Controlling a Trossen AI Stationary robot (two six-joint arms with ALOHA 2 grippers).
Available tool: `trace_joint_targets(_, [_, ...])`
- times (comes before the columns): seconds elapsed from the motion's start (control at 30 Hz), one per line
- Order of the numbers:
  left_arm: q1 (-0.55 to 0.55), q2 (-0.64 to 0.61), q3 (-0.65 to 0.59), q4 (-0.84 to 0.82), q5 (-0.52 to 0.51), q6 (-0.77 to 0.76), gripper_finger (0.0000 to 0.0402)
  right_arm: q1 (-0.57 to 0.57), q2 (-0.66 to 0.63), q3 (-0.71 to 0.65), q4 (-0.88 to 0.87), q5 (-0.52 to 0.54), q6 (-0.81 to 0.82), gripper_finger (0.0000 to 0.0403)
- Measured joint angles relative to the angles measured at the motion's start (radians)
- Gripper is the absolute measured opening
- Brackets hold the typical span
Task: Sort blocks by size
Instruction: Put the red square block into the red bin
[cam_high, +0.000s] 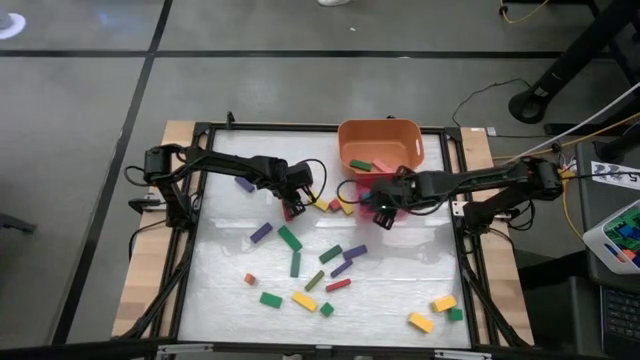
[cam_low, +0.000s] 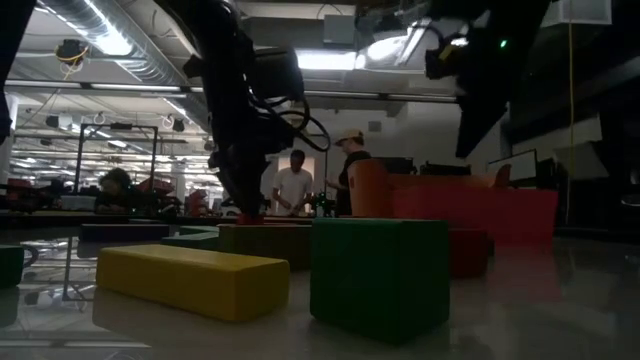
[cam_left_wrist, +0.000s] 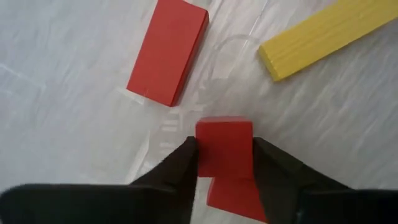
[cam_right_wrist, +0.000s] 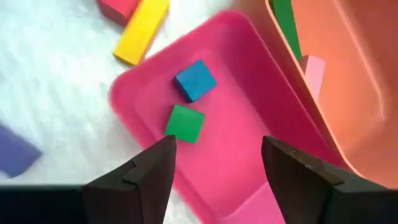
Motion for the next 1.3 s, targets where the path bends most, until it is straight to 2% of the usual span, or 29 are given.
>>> trace_joint_targets(0.23, [0.0, -0.009, 0.005, 0.008, 0.008, -0.024, 0.0009, 0.1, -0.128, 0.0, -0.006, -0.029, 0.006, 0.0237])
trace_joint_targets(0.37, [-0.002, -0.023, 0.035, 0.023, 0.059, -0.024, 0.0008, 0.176, -0.165, 0.0, 0.005, -0.076, 0.044, 0.0237])
trace_joint_targets(0.57, [0.0, -0.037, 0.056, 0.023, 0.064, -0.022, 0.0004, 0.283, -0.161, 0.0, 0.006, -0.085, 0.056, 0.0237])
trace_joint_targets(0.77, [-0.005, -0.037, 0.057, 0.02, 0.064, 0.025, 0.0046, 0.352, -0.157, 0.0, 0.026, -0.075, 0.067, 0.0237])
trace_joint_targets(1.1, [-0.04, -0.037, 0.057, 0.016, 0.064, -0.05, 0.0179, 0.411, -0.157, 0.0, 0.058, -0.065, 0.068, 0.0237])
trace_joint_targets(1.3, [-0.063, -0.023, 0.027, 0.029, 0.064, -0.11, 0.0215, 0.417, -0.156, 0.0, 0.059, -0.059, 0.068, 0.0237])
